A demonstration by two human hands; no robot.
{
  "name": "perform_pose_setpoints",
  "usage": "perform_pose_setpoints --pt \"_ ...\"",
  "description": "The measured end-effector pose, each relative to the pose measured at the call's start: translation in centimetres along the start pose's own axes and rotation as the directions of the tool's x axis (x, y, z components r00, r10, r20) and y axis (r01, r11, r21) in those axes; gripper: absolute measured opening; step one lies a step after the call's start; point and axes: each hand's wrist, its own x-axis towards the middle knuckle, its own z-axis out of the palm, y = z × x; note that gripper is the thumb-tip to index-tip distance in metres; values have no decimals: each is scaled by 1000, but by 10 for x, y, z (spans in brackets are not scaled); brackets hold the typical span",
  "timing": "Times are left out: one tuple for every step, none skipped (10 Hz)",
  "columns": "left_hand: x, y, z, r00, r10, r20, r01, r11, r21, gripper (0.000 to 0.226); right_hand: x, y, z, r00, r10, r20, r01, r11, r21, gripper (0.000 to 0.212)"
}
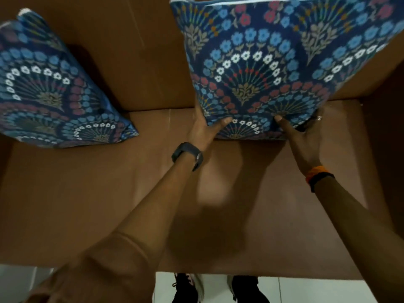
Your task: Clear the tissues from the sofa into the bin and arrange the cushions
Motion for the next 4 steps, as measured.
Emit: perform_pose_setpoints --pt "-8 -6 0 1000 -11 -2 11 1000 -18 96 -4 3 -1 1000 12 15 -11 999 -49 70" --pt "-11 -11 -3 999 -50 13 50 998 -29 95 -12 2 2 999 45 28 -42 995 -88 76" --pt "-21 -16 -2 999 -46 -16 45 999 -24 96 -22 -5 10 997 63 -44 -65 996 -55 88" --pt "-41 -26 -9 994 9 -111 13 980 199 89 -59 -18 21 992 67 -106 -88 974 -208 88"
